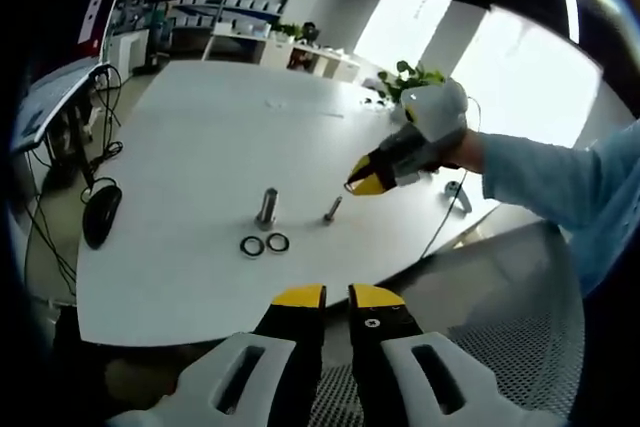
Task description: Place the washer onto the threaded stud by aligning its center hole with the stud, sliding it down to the base, and recovering from edge contact or off-axis alignment until the washer reaches the visible bottom stop.
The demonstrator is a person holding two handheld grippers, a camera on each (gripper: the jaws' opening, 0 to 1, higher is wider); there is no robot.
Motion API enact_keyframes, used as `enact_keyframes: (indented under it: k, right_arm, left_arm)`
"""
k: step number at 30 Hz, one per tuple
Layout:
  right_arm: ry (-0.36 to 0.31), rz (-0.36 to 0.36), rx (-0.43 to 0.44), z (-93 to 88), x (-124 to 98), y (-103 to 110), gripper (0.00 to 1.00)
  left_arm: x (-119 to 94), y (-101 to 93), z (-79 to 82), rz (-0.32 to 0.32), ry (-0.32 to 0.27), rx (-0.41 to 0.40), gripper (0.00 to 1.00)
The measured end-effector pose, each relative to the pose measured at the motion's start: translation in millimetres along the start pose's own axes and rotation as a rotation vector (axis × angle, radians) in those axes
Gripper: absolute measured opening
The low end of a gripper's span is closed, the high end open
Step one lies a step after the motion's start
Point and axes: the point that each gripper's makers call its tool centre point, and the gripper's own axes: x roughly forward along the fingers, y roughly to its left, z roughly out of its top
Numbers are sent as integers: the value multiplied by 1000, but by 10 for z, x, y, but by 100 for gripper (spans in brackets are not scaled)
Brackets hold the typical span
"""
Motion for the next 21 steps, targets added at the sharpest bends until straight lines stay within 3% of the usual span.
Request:
enact_keyframes:
  k: [21]
  right_arm:
    - [22,4,15,-82,124,-2,14]
  left_arm:
    - [2,3,-1,5,-1,-4,6]
